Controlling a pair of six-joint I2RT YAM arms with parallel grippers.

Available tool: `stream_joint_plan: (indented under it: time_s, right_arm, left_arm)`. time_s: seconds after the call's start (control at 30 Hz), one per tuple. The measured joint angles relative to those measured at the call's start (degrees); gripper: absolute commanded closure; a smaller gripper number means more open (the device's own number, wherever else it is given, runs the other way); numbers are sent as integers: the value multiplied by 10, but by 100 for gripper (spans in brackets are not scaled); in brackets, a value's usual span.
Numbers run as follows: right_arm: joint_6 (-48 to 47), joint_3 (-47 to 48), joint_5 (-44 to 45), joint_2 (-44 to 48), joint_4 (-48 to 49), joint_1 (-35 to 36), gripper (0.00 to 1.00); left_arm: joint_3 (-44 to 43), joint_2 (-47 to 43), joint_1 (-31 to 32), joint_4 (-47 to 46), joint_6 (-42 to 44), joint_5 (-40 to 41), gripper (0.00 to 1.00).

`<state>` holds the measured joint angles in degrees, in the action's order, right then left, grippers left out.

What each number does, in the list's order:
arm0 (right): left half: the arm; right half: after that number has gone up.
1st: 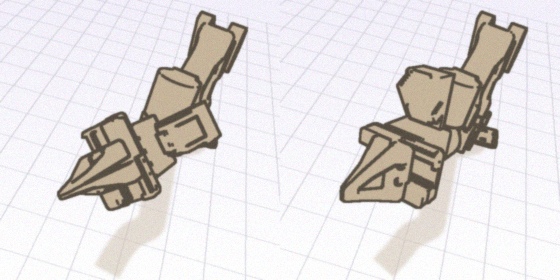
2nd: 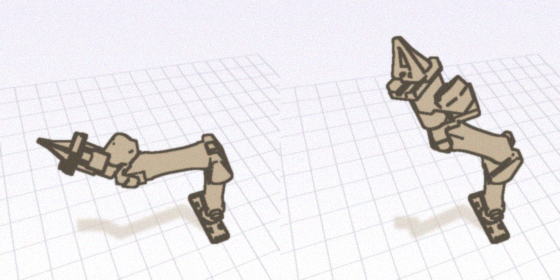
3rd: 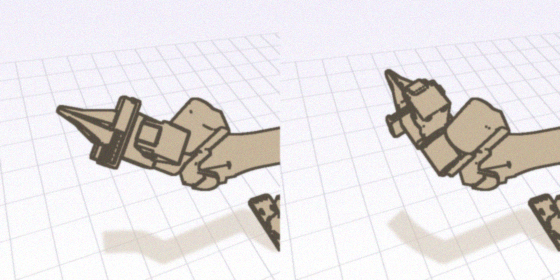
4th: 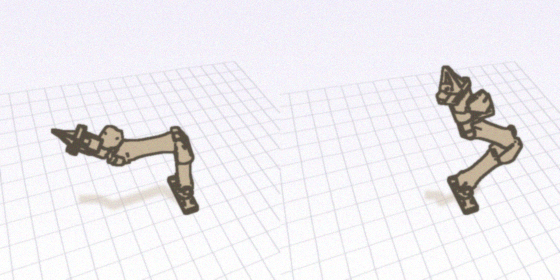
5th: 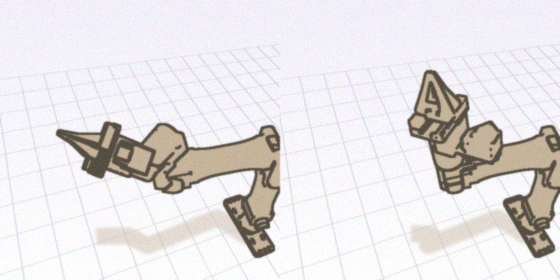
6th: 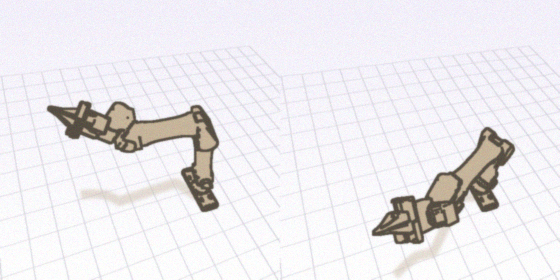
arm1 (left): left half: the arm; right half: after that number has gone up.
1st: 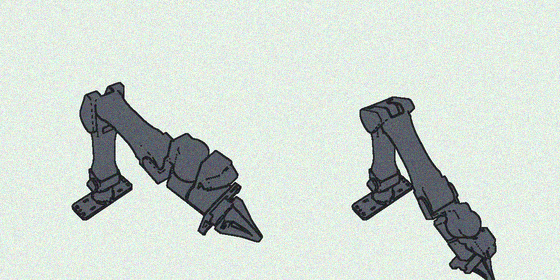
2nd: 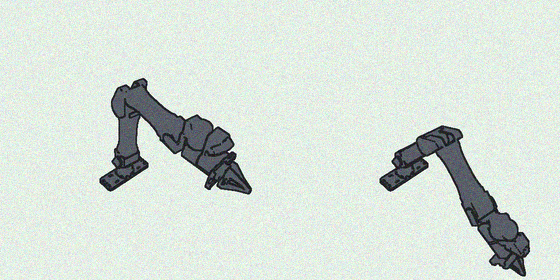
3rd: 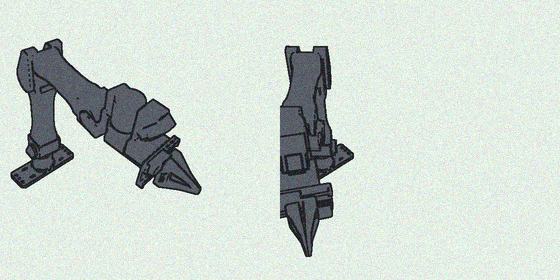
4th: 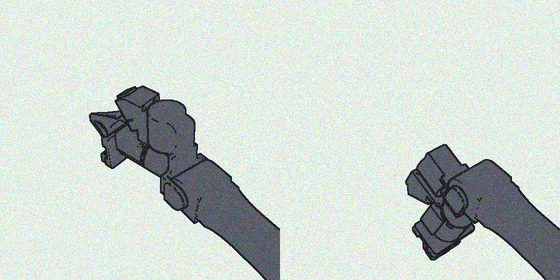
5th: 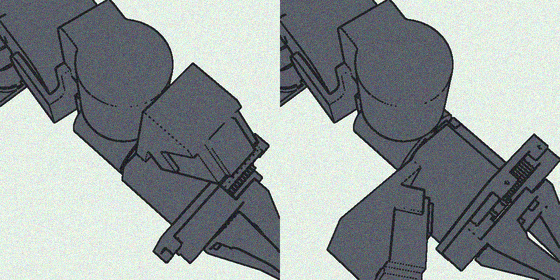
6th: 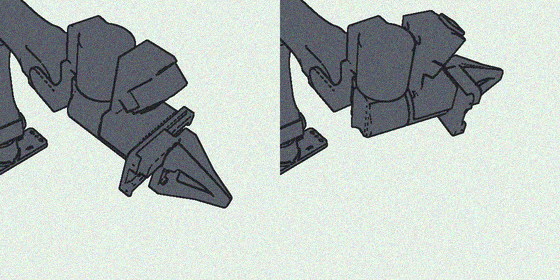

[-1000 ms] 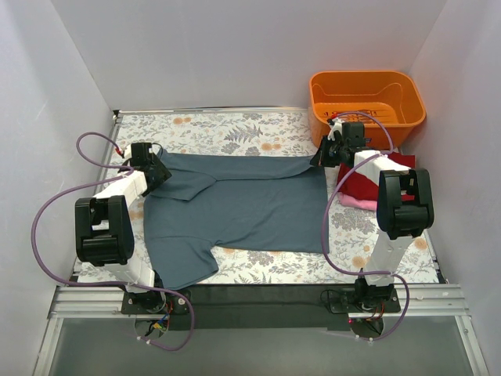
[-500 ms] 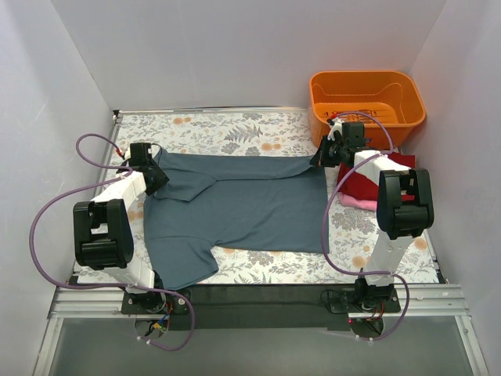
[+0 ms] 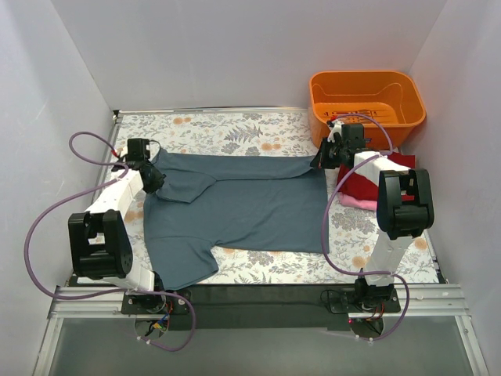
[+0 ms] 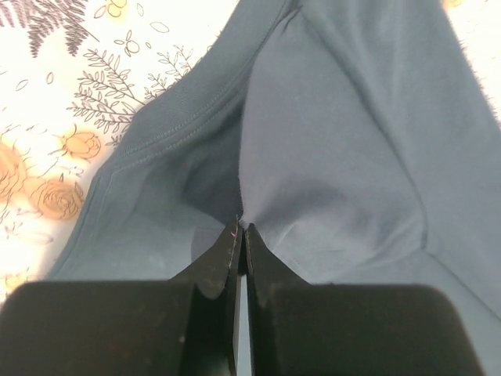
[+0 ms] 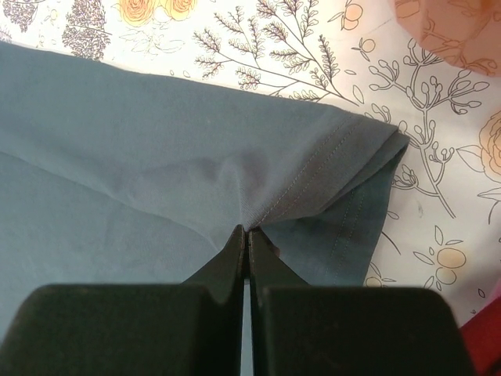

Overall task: Fold and stack the t-shirts
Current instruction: Fold the tshirt

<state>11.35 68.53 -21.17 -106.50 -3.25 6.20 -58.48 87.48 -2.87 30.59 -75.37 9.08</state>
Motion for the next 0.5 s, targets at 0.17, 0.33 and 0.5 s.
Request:
stream_joint_plan:
  time_s: [0.17, 0.33, 0.5]
  right_arm:
    - [0, 0, 2, 1, 0, 0, 99]
    - [0, 0, 5, 3, -1, 0, 99]
    - [-1, 4, 13, 9, -2, 0, 99]
  left_arm:
    - [-36, -27, 0, 47, -24, 0, 100]
    - [-54, -52, 0, 80, -52, -7, 100]
    - [-33, -73, 0, 95, -81, -23, 100]
